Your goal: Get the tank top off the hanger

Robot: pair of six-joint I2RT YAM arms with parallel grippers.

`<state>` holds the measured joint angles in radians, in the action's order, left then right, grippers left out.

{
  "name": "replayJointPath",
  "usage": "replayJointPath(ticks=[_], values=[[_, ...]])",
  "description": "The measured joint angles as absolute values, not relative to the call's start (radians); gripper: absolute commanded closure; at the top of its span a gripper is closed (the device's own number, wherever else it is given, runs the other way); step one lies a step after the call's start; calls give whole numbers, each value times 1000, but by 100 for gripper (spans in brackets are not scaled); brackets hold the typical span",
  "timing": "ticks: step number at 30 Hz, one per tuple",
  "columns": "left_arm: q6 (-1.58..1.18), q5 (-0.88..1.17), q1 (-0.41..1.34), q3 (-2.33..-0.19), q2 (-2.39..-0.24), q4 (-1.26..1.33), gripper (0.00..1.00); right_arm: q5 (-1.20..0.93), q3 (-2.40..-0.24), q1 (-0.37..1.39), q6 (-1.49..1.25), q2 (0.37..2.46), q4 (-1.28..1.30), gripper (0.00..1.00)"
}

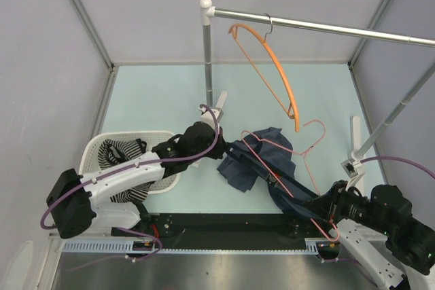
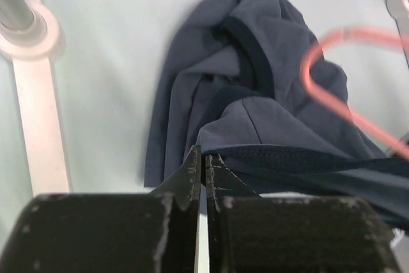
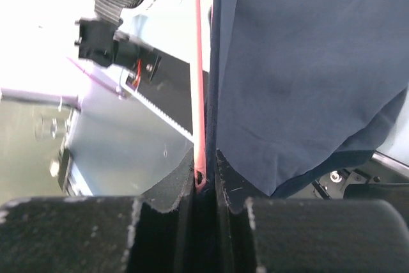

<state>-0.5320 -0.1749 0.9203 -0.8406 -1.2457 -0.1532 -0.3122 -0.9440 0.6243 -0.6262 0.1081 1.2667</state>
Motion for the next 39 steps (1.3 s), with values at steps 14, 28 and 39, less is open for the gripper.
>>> replayJointPath(ticks=[14, 28, 39], values=[[-454, 51, 908, -731, -1037, -131, 23, -260, -853, 624, -745, 104, 1162, 100], [-200, 123, 1097, -892, -1055, -41, 21, -481, -714, 624, -731, 290, 938, 100], [-244, 28, 1124, -1044, -1249, -8, 21, -558, -687, 624, -672, 351, 859, 100]])
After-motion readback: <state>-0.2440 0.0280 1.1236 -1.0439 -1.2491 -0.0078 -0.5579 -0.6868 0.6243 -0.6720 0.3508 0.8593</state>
